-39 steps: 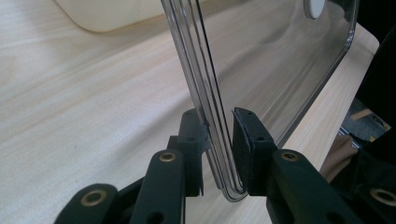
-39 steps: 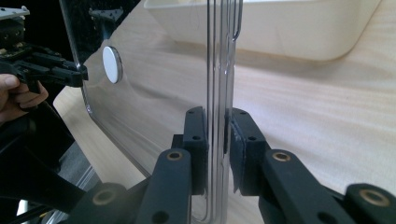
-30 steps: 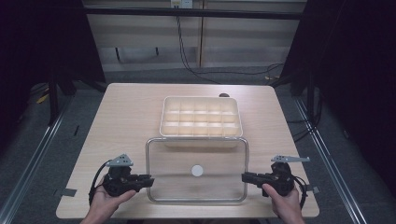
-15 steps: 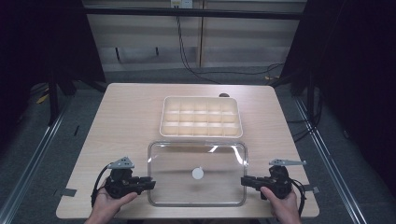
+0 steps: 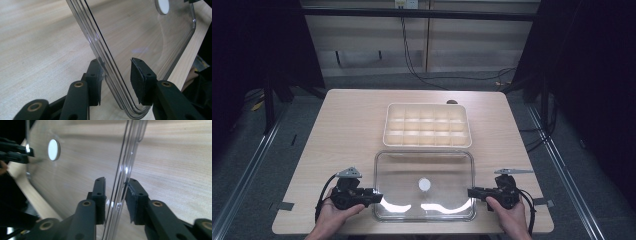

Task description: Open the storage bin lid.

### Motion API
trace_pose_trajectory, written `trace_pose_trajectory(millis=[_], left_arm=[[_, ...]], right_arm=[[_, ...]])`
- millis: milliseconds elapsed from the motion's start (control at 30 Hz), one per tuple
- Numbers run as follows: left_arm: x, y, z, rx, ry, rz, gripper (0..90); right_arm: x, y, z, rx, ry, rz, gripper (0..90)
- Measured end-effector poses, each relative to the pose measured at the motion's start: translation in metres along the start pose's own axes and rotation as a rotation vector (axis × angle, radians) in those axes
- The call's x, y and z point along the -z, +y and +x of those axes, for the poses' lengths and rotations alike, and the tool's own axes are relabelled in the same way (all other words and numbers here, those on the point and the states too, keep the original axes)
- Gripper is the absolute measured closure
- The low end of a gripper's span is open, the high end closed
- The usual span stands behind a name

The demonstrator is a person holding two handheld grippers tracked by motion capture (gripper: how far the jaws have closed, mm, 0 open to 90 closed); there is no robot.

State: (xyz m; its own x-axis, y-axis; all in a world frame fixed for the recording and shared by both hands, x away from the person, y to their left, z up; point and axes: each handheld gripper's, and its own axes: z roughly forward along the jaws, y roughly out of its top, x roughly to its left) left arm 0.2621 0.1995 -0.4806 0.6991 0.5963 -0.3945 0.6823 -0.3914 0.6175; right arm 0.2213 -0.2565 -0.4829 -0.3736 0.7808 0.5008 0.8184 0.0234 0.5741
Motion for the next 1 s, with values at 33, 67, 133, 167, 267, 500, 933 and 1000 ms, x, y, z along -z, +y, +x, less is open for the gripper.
trace_pose_trajectory(millis=[33, 67, 133, 167, 267, 500, 933, 1000], left_arm=[[-0.001, -0.001, 0.002, 0.001, 0.008, 0.009, 61.1], [0.000, -0.001, 0.002, 0.003, 0.007, 0.015, 59.6], [0.000, -0.001, 0.003, -0.003, 0.003, 0.021, 59.4], [0.000, -0.001, 0.004, -0.004, -0.001, 0.022, 59.5], [-0.003, 0.001, 0.005, 0.001, -0.022, 0.020, 59.7], [-0.008, 0.002, 0.009, 0.014, -0.013, 0.030, 59.0], [-0.014, 0.004, 0.013, 0.034, -0.012, 0.038, 58.9], [-0.014, 0.004, 0.013, 0.038, -0.005, 0.036, 59.3]], right_arm=[[-0.001, 0.001, 0.001, -0.004, -0.010, 0.005, 68.9], [-0.004, 0.001, 0.002, -0.006, -0.012, 0.014, 68.4], [-0.006, 0.001, 0.003, 0.001, -0.017, 0.022, 67.4], [-0.006, 0.000, 0.004, 0.001, -0.017, 0.023, 67.4], [-0.005, 0.000, 0.002, 0.002, -0.020, 0.015, 67.1], [-0.009, -0.002, 0.001, 0.014, -0.045, 0.030, 62.6], [-0.012, -0.003, -0.005, 0.000, -0.055, 0.040, 59.0], [-0.013, -0.003, -0.006, 0.002, -0.057, 0.041, 58.7]])
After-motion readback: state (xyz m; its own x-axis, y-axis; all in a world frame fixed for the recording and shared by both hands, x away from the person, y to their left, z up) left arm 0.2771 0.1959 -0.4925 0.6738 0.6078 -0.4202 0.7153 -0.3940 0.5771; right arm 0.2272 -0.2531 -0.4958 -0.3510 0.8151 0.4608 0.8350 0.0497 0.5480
